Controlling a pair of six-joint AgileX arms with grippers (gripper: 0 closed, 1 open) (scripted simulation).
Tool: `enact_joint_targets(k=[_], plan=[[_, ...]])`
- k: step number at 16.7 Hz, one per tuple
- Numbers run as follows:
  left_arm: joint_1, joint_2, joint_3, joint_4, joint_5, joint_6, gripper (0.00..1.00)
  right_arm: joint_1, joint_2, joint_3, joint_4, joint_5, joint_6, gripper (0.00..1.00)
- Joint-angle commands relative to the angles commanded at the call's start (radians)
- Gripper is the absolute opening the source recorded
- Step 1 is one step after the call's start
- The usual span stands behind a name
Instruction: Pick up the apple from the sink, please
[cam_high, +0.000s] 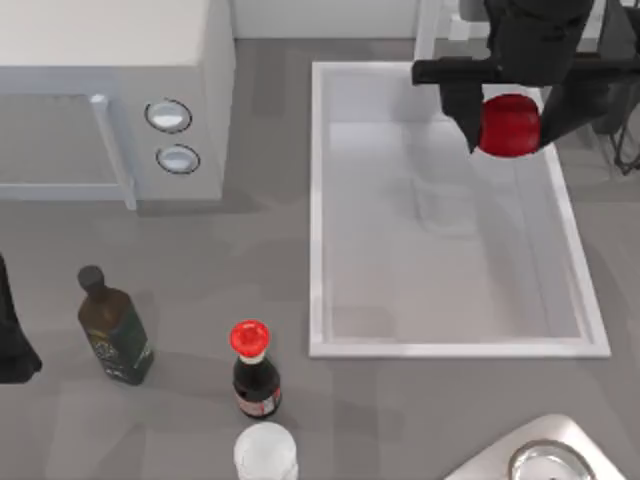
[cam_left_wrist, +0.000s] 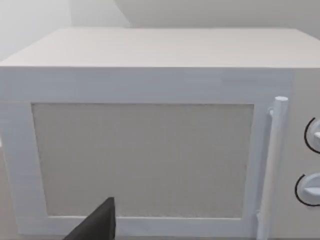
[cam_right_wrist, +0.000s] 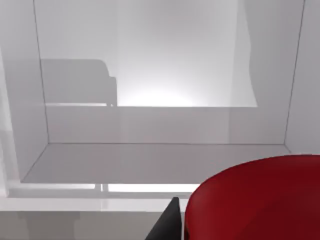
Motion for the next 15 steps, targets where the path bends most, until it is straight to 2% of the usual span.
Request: enact_joint_targets(k=[7, 10, 15], plan=[[0.0, 0.0, 0.0, 0.0, 0.0, 0.0, 1.0, -0.011, -0.014, -0.012, 0.004, -0.001, -0.014, 0.0], [0.0, 0.0, 0.0, 0.0, 0.0, 0.0, 1.0, -0.097, -0.08, -0.115, 0.041, -0.006, -0.098, 0.0], [0.0, 0.0, 0.0, 0.0, 0.0, 0.0, 1.0, -0.303, -0.23, -0.397, 0.123, -0.017, -0.302, 0.0]])
